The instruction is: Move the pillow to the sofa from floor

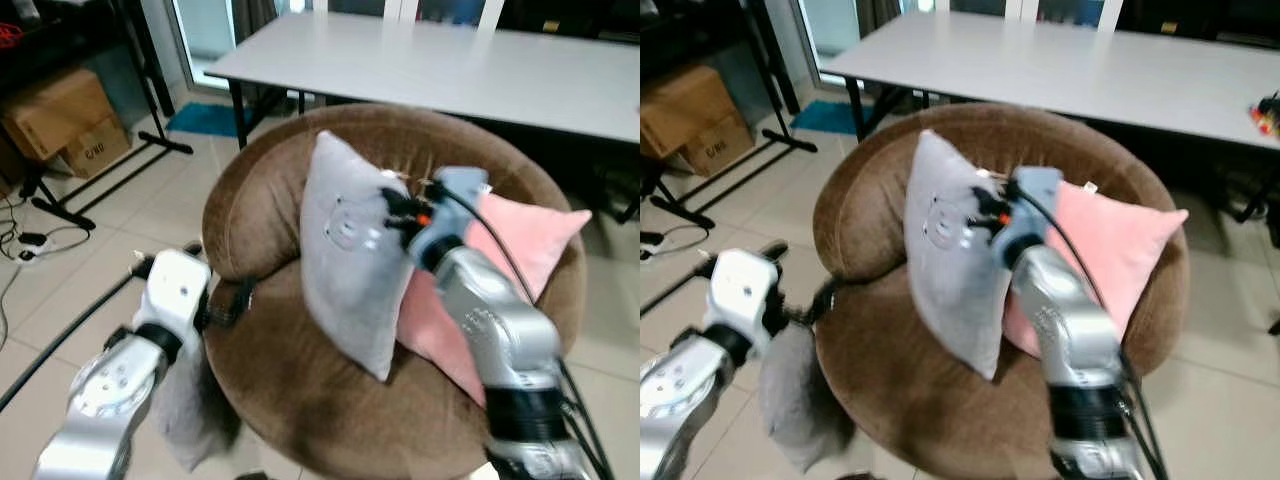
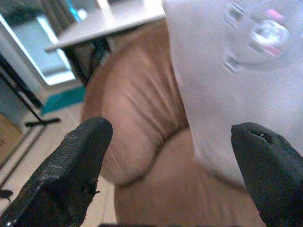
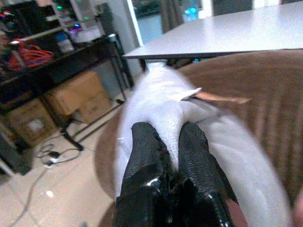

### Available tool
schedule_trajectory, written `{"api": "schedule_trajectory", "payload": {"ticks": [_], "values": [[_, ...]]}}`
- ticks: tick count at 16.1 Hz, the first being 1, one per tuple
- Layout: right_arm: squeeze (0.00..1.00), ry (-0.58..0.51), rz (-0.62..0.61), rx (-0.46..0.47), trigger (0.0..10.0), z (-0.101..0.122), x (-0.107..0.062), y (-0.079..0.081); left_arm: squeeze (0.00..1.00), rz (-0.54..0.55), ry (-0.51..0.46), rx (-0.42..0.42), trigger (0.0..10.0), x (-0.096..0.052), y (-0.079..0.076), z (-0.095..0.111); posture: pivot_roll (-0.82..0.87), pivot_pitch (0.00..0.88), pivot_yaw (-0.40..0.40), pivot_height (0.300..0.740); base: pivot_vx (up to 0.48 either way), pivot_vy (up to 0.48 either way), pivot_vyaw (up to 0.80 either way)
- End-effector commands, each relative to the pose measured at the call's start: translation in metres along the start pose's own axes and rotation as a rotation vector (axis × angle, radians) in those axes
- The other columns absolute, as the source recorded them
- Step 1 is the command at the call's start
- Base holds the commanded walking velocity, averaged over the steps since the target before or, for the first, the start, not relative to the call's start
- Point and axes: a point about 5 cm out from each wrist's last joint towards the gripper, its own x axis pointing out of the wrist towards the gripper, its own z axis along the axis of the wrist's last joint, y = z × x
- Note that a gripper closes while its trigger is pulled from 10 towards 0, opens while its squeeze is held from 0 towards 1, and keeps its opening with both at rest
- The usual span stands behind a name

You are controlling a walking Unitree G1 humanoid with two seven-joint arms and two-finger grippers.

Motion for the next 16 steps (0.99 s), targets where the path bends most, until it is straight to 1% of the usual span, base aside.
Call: {"api": "schedule_trajectory", "payload": {"ticks": [1, 3, 6, 7, 8, 10, 12, 13, 14, 15, 16], "values": [[0.0, -0.054, 0.012, 0.006, 10.0, 0.014, 0.011, 0.005, 0.17, -0.053, 0.073, -0.01, 10.0, -0.005, -0.004, -0.01, 0.0, 0.012, 0.011, 0.74, 0.0, 0.0, 0.0], [0.0, -0.058, 0.009, 0.033, 10.0, 0.015, 0.02, 0.004, 0.18, -0.06, 0.1, -0.018, 10.0, -0.008, -0.003, -0.014, 0.0, 0.018, 0.011, 0.74, 0.0, 0.0, 0.0], [0.0, -0.038, 0.007, 0.095, 10.0, 0.008, 0.052, -0.001, 0.18, -0.078, 0.122, -0.02, 10.0, -0.011, 0.001, -0.015, 0.01, 0.029, 0.011, 0.74, 0.0, 0.0, 0.0], [0.0, -0.036, 0.004, 0.111, 10.0, 0.007, 0.055, -0.002, 0.18, -0.08, 0.124, -0.019, 10.0, -0.011, 0.001, -0.015, 0.01, 0.029, 0.011, 0.74, 0.0, 0.0, 0.0], [0.0, -0.028, -0.016, 0.12, 10.0, 0.006, 0.063, -0.006, 0.18, -0.087, 0.126, -0.019, 10.0, -0.011, 0.001, -0.014, 0.02, 0.035, 0.012, 0.74, 0.0, 0.0, 0.0], [0.0, 0.001, -0.06, 0.068, 10.0, 0.004, 0.072, -0.02, 0.18, -0.099, 0.125, -0.023, 10.0, -0.011, -0.001, -0.012, 0.02, 0.039, 0.007, 0.74, 0.0, 0.0, 0.0], [0.0, 0.004, -0.148, -0.008, 10.0, 0.011, 0.072, -0.043, 0.18, -0.107, 0.129, -0.033, 10.0, -0.013, -0.002, -0.012, 0.03, 0.04, 0.002, 0.74, 0.0, 0.0, 0.0], [0.0, -0.007, -0.168, -0.024, 10.0, 0.015, 0.071, -0.049, 0.18, -0.11, 0.132, -0.041, 10.0, -0.014, -0.003, -0.013, 0.03, 0.039, 0.0, 0.74, 0.0, 0.0, 0.0], [0.76, -0.006, -0.201, -0.053, 10.0, 0.017, 0.07, -0.055, 0.18, -0.117, 0.128, -0.052, 10.0, -0.015, -0.004, -0.013, 0.03, 0.039, 0.0, 0.74, 0.0, 0.0, 0.0], [1.0, -0.015, -0.263, -0.079, 10.0, 0.021, 0.066, -0.068, 0.18, -0.13, 0.113, -0.085, 10.0, -0.016, -0.006, -0.012, 0.03, 0.039, 0.0, 0.74, 0.0, 0.0, 0.0], [1.0, -0.017, -0.295, -0.094, 10.0, 0.022, 0.064, -0.075, 0.18, -0.139, 0.1, -0.104, 10.0, -0.016, -0.008, -0.01, 0.03, 0.039, 0.0, 0.74, 0.0, 0.0, 0.0]]}}
